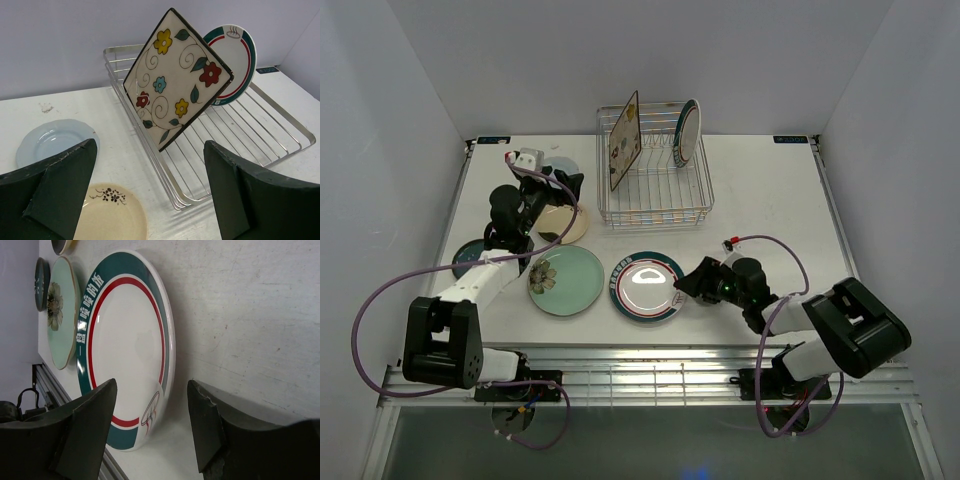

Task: Load the plates into the dish rack
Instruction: Pick up the plate at the center of the board.

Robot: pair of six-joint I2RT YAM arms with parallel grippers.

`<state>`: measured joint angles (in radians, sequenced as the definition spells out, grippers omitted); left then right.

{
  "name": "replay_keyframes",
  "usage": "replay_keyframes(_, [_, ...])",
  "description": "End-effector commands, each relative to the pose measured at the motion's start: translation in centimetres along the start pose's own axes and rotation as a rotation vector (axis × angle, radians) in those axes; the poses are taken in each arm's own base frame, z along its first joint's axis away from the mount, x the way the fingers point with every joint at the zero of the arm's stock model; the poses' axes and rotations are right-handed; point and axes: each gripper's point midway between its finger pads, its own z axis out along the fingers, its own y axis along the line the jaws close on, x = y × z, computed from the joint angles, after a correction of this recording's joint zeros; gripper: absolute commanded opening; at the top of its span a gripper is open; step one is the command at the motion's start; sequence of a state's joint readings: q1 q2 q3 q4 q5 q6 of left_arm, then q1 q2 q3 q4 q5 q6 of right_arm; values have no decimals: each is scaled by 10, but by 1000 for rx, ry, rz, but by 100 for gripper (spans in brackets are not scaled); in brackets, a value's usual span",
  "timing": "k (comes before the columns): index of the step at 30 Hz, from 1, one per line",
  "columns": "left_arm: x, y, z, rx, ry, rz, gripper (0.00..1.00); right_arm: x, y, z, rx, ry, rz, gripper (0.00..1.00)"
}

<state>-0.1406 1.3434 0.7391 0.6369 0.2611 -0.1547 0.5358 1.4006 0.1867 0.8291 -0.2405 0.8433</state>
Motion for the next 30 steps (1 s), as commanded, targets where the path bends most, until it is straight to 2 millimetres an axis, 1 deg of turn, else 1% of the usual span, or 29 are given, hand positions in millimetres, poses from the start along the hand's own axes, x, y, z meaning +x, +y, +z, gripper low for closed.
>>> replay_keyframes(1, [-9,-3,-4,-2,-24,6,98,-13,15,5,-72,-42,-9,64])
replay_keyframes(3, [-10,-3,-4,-2,-26,7,98,-9,10,8,-57,-33,-1,63])
replay_keyframes(4, [-8,-2,-4,-2,-23,7,98,-11,11,9,-66,-41,-2,63])
replay_keyframes(8, [-11,-1,-6,-12,-32,13,98,-8,8,11,-69,-33,9,59])
replay_keyframes(10, [-12,-2,-6,-10,-33,13,98,-8,7,11,-67,-35,11,53])
replay_keyframes(11, [-12,-2,-6,-10,-33,12,98,-6,7,11,-65,-32,11,51])
replay_keyframes(13, [-11,-2,-6,-9,-30,13,98,-7,7,10,-64,-37,10,46])
replay_keyframes(14, [-11,-2,-6,-9,-31,12,98,-7,6,10,-59,-41,11,45])
replay_keyframes(15, [-11,-2,-6,-6,-29,11,98,-8,6,9,-59,-47,3,42])
replay_keyframes(16, [-10,-2,-6,-6,-28,11,98,-8,6,8,-54,-51,-2,41])
replay_keyframes(17, [-9,-3,-5,-5,-25,8,98,-7,1,8,-27,-53,-1,42])
replay_keyframes(18, [-9,-3,-5,-4,-24,5,98,-10,3,7,-27,-63,-12,41])
replay_keyframes(22, [-9,-7,-6,13,-23,-6,98,-12,-1,2,1,-79,-35,37])
replay_keyframes(25, [-8,-7,-6,17,-19,-9,98,-14,0,0,6,-88,-45,34])
replay_keyframes(26, [-6,-7,-5,18,-16,-9,98,-15,1,0,4,-87,-45,30])
replay_keyframes(28, [-5,-7,-5,16,-14,-12,98,-14,3,0,-5,-83,-49,29])
replay_keyframes(29, [-5,-7,-5,18,-13,-13,98,-15,4,0,-7,-85,-52,27])
replay_keyframes(30, [-4,-7,-5,17,-10,-14,98,-15,4,0,-7,-87,-52,22])
